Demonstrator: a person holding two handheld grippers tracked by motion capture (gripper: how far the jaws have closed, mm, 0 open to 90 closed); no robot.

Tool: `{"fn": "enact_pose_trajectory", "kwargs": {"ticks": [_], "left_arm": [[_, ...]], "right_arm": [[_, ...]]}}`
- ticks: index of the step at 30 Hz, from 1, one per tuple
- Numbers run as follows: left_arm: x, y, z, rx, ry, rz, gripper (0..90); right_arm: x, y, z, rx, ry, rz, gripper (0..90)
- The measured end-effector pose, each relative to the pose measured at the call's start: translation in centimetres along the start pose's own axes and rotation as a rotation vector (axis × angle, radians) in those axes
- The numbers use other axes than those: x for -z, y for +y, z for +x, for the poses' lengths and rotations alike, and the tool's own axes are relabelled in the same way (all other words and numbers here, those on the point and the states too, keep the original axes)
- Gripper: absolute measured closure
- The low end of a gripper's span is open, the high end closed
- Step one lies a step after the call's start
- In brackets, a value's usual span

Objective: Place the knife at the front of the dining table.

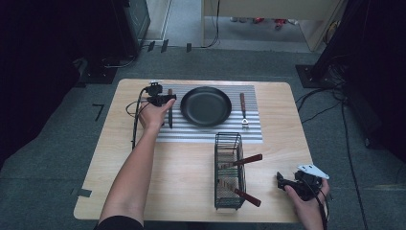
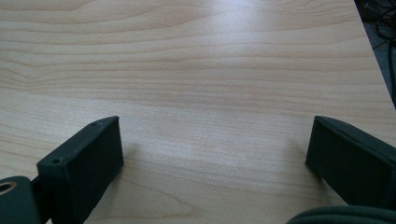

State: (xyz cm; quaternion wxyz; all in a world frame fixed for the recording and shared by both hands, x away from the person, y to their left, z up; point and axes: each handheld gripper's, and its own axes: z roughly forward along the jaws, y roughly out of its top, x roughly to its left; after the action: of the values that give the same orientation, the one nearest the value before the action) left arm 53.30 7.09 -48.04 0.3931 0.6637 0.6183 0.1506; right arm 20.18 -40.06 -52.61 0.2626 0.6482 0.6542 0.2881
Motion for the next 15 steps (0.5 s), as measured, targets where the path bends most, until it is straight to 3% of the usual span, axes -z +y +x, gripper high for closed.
{"fn": "enact_pose_trajectory", "kwargs": {"ticks": [3,8,15], "left_arm": [[0.8,0.3,-0.2,-0.016,-0.009,-0.025,40.6],[2.3,0.1,-0.4,-0.046,-0.014,-0.034,41.4],[4.1,-1.5,-0.2,-0.094,-0.027,-0.066,38.8]], "right_arm": [[0.0,0.0,0.0,0.0,-0.001,0.001,3.5],[0.0,0.0,0.0,0.001,-0.001,0.001,3.4],[0.0,0.0,0.0,-0.001,-0.002,0.002,3.4]]}}
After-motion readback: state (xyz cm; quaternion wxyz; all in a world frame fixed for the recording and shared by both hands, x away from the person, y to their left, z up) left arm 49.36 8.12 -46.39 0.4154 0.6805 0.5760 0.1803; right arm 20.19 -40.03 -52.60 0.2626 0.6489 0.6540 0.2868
